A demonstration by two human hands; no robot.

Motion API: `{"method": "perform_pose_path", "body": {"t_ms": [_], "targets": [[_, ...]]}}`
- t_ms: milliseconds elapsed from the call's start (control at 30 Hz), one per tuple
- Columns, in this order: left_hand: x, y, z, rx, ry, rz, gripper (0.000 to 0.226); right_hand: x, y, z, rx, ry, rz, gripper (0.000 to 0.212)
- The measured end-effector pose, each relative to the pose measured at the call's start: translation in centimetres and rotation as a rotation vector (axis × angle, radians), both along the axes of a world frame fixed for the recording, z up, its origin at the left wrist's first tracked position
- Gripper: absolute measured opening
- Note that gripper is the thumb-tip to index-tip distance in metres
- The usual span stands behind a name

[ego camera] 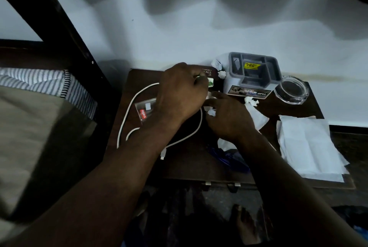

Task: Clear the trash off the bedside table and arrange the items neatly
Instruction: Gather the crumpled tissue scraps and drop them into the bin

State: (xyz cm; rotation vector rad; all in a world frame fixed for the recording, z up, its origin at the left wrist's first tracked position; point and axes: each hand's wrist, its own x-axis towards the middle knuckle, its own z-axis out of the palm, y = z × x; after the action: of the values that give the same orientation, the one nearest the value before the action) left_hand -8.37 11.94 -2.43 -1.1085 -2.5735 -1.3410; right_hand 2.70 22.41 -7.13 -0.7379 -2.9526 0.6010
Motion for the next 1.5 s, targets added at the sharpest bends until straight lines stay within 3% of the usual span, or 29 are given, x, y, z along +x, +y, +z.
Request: {"method": "perform_pose_path", "body": {"t_ms": [233,367,600,733,800,933,1067,1333,1500], "targets": [[-0.1,-0.4,0.4,0.085,-0.234,0.007,0.036,-0.8,-0.4,-1.0,0.06,-0.053,-0.036,0.043],[-0.1,-0.2,0.5,0.034,-0.269,0.044,0.034,-1.0,-0.4,-1.2,0.065,-0.005,-0.115,0.029],[0.1,0.0,0.4,-0.004,-0.281,0.056,0.024,-0.8,-0.2,0.0,0.143,0.208,-0.212,0.021],[0.3,0.2,0.2,-0.057,-0.274,0.038,0.017,-0.4,-0.1,0.4,0.101,0.337,-0.242,0.033],[0.4,0.2,0.1,-0.079,-0.256,0.037,0.016,-0.1,0.2,0.8,0.08,0.344,-0.252,0.041],[0.5,0.5,0.0,-0.13,-0.193,0.075,0.016,0.2,0.8,1.5,0.018,0.353,-0.301,0.023],[0.6,0.6,0.0,-0.132,-0.222,0.091,0.017,0.9,1.4,2.3,-0.094,0.396,-0.383,0.032],[0.8,1.7,-0.9,-0.123,-0.126,0.064,0.015,2.5,2.9,2.4,-0.15,0.445,-0.451,0.012],[0.3,1.9,-1.5,-0.116,-0.105,0.059,0.025,3.4,3.8,2.7,-0.204,0.482,-0.453,0.016]]}}
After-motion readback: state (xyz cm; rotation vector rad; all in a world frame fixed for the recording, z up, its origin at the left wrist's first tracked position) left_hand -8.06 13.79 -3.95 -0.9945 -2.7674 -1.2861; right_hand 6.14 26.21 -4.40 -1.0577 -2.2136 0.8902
